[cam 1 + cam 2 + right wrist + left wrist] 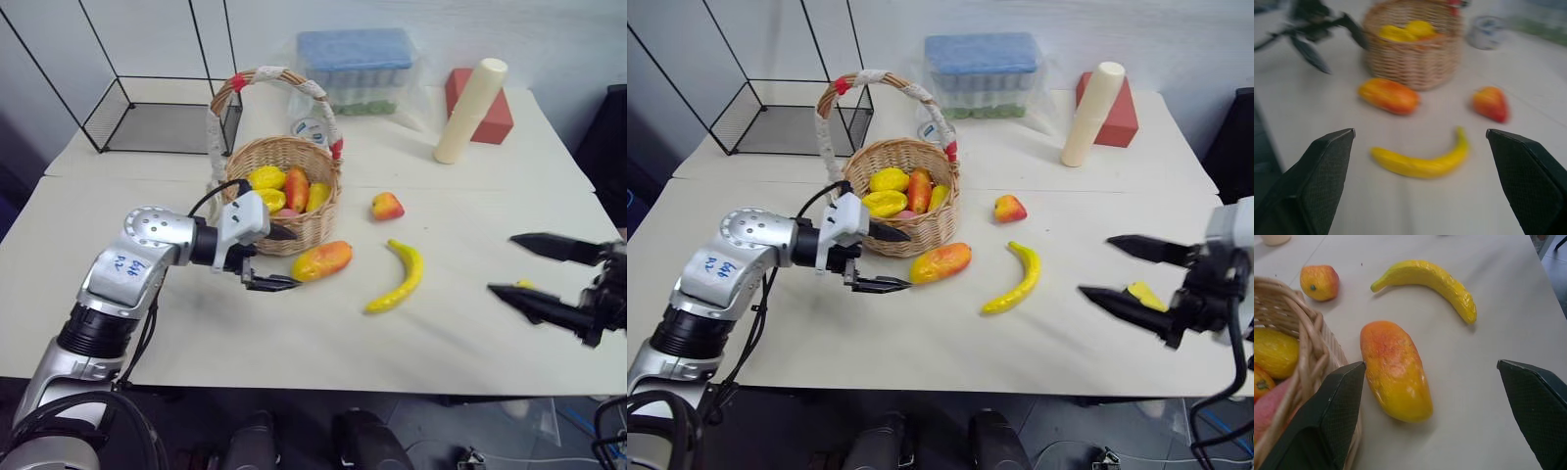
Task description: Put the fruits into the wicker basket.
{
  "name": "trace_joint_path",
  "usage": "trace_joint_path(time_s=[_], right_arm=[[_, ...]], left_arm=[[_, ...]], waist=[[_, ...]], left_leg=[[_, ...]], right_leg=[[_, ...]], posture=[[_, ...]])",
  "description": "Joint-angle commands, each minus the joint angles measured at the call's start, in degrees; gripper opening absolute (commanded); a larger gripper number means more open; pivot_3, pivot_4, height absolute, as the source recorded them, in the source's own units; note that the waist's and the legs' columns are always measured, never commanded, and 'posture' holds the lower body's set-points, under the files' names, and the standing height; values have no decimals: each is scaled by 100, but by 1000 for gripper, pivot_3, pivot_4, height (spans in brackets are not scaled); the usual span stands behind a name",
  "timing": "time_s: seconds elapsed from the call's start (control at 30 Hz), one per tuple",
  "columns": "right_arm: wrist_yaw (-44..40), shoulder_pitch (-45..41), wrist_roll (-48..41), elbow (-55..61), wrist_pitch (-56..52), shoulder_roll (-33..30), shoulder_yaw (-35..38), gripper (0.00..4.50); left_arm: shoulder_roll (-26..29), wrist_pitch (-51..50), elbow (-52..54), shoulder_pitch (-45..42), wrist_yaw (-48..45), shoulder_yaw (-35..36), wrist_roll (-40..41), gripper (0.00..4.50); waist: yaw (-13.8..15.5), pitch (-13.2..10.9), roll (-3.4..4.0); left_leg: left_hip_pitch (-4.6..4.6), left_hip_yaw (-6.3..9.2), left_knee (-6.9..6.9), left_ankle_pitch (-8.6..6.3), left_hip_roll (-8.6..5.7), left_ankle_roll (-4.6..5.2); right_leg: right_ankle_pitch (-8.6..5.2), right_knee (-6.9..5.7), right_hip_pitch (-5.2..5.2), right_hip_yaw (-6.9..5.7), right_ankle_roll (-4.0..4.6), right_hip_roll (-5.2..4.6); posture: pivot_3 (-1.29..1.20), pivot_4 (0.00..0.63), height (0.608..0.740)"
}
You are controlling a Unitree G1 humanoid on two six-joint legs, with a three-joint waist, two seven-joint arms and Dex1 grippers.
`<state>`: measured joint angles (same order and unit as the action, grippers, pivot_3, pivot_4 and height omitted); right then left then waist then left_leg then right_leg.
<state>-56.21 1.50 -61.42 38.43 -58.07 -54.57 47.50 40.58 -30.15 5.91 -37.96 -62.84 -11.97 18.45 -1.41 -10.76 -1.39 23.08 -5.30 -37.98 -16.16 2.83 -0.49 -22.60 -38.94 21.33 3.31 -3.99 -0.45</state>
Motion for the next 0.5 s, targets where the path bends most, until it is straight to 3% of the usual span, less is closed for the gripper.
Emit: trace_joint_path(time_s=[0.03,0.4,0.5], right_arm=[[536,-145,-718,352,-57,-224,-35,4440],[1444,-248,-1314,460,275,-398,-283,4440],[1500,-195,-1340,460,337,-428,-286,4500]], left_arm=[[-151,-61,139,-57,213,-136,-212,4500],[-871,21,-381,-112,1030,-788,-1232,4500],[-967,79,-561,-133,1087,-807,-1374,3937]], waist=[[15,0,0],[-12,3,-4],[-10,4,-4]], left_leg=[[5,0,-5,-2,-3,5],[6,-3,-7,0,-3,15],[5,-3,-7,1,-4,16]], right_leg=[[3,1,1,0,-5,-5],[12,21,-6,4,-21,-6],[12,20,-7,5,-22,-7]], posture=[[0,150,740],[0,150,740],[0,150,740]])
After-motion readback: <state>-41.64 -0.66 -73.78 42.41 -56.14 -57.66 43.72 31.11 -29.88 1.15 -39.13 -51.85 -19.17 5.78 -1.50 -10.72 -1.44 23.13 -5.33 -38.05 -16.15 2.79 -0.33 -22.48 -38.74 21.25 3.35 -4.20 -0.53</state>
